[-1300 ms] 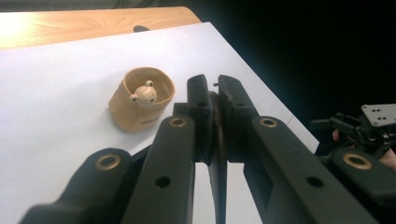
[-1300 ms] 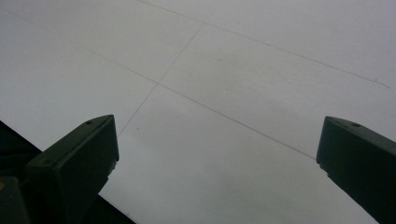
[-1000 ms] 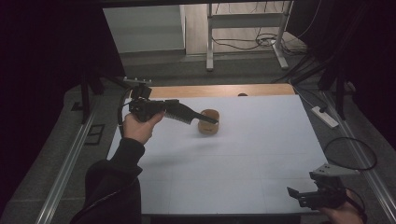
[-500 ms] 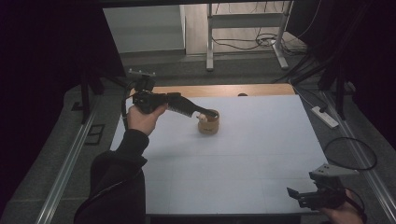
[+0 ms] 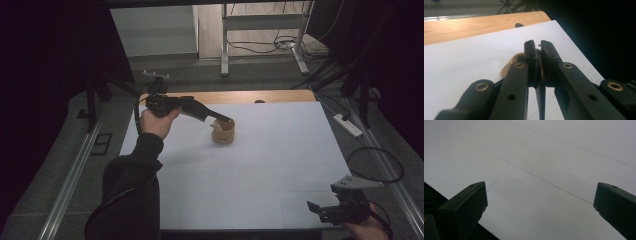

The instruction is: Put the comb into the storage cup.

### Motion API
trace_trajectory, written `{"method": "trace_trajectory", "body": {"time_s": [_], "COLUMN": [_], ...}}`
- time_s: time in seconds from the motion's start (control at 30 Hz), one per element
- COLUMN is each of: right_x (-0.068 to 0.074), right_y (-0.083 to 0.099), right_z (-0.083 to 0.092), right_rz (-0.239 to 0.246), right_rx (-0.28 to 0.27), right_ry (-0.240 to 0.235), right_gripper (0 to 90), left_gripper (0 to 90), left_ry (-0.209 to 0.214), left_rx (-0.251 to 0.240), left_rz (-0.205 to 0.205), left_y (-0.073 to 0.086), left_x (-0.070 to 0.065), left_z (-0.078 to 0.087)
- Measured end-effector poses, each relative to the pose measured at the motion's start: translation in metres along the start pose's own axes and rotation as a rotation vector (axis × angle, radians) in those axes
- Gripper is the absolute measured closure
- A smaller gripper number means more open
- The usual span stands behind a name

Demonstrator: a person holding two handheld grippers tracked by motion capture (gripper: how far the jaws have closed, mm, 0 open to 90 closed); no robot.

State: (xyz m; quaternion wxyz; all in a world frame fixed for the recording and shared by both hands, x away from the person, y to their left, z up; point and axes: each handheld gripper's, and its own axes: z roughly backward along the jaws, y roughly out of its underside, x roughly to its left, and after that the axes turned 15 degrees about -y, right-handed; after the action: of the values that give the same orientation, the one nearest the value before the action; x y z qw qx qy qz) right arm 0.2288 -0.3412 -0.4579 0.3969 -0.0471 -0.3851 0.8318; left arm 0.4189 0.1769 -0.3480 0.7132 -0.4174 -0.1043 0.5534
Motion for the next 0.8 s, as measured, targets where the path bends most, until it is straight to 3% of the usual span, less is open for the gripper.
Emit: {"method": "trace_trajectory", "body": {"time_s": [0.8], "right_x": [-0.001], "right_y": [0.000], "right_z": [-0.001], "right_rz": [-0.004], "right_rx": [0.015], "right_ry": [-0.007], "right_gripper": [0.0], "left_gripper": [83.6], "left_ry": [-0.036], "left_rx": [0.060], "left_rz": [0.014], "left_y": [0.000], "left_x": [0.008], "left_z": [-0.032]}}
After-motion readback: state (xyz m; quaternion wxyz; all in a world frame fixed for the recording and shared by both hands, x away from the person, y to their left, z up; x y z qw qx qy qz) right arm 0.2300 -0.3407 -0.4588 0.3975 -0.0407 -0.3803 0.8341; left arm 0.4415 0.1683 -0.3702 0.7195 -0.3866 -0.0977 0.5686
